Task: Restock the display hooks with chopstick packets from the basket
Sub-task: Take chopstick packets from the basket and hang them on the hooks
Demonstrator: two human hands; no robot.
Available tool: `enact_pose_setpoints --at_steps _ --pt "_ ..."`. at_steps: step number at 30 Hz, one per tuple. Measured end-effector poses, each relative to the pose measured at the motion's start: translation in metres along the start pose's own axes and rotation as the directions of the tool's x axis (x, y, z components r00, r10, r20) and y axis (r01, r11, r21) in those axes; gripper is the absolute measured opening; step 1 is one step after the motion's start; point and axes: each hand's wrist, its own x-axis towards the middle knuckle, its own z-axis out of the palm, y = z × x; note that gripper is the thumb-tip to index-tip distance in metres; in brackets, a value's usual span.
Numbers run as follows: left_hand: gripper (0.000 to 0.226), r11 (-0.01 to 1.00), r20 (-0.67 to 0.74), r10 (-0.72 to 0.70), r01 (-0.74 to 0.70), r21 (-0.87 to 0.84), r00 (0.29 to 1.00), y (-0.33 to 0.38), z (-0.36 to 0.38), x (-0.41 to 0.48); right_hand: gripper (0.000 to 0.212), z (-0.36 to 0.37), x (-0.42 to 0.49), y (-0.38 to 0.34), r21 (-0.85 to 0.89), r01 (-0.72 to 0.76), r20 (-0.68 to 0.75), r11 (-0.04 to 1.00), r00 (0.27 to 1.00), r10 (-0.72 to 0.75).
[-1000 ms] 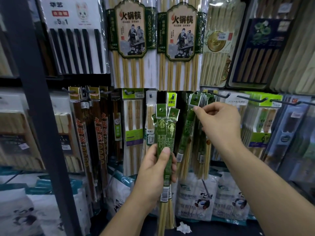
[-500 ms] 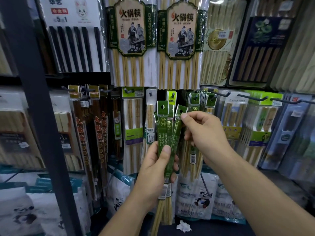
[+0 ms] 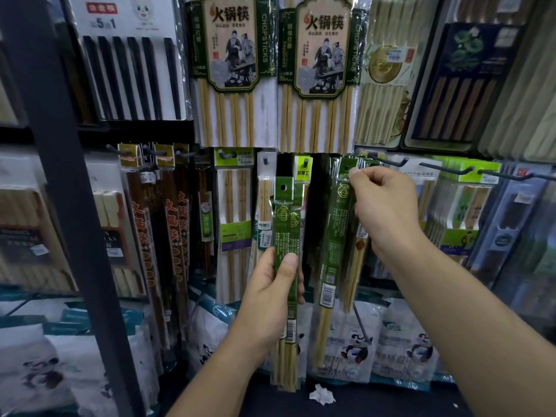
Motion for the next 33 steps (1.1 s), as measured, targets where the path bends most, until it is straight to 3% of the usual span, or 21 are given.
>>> enact_pose_setpoints --at_steps 10,15,25,28,30,33 --pt "0.020 1.000 0.010 0.023 -0.023 -0.010 1.000 0.004 0.001 0.000 0.037 0.001 0.005 -0.007 -0.046 -0.015 -0.008 0.999 1.000 0.015" --pt "0.037 1.000 0.018 0.021 -0.021 -0.015 1.000 0.004 0.001 0.000 0.048 0.001 0.004 -0.006 -0.118 0.022 -0.023 0.993 0.999 -0.025" --pt "0.021 1.000 -0.007 0.015 -0.015 -0.001 1.000 0.006 0.001 -0.001 0.038 -0.007 0.003 -0.001 -0.399 0.123 -0.056 0.909 0.986 -0.158" --pt "0.020 1.000 -0.018 0.024 -0.024 0.016 1.000 0.007 0.000 0.000 0.031 -0.008 -0.008 0.003 -0.354 0.144 -0.027 0.924 0.986 -0.163" --pt "0.018 0.999 -0.013 0.039 -0.039 0.019 0.999 0.008 0.002 -0.001 0.026 -0.004 -0.020 0.004 -0.231 0.182 0.101 0.956 0.982 -0.162" --pt "0.014 0.999 -0.007 0.046 -0.046 -0.015 0.999 0.008 0.004 0.000 0.018 0.004 -0.037 0.004 0.015 0.118 0.288 0.993 0.950 -0.117"
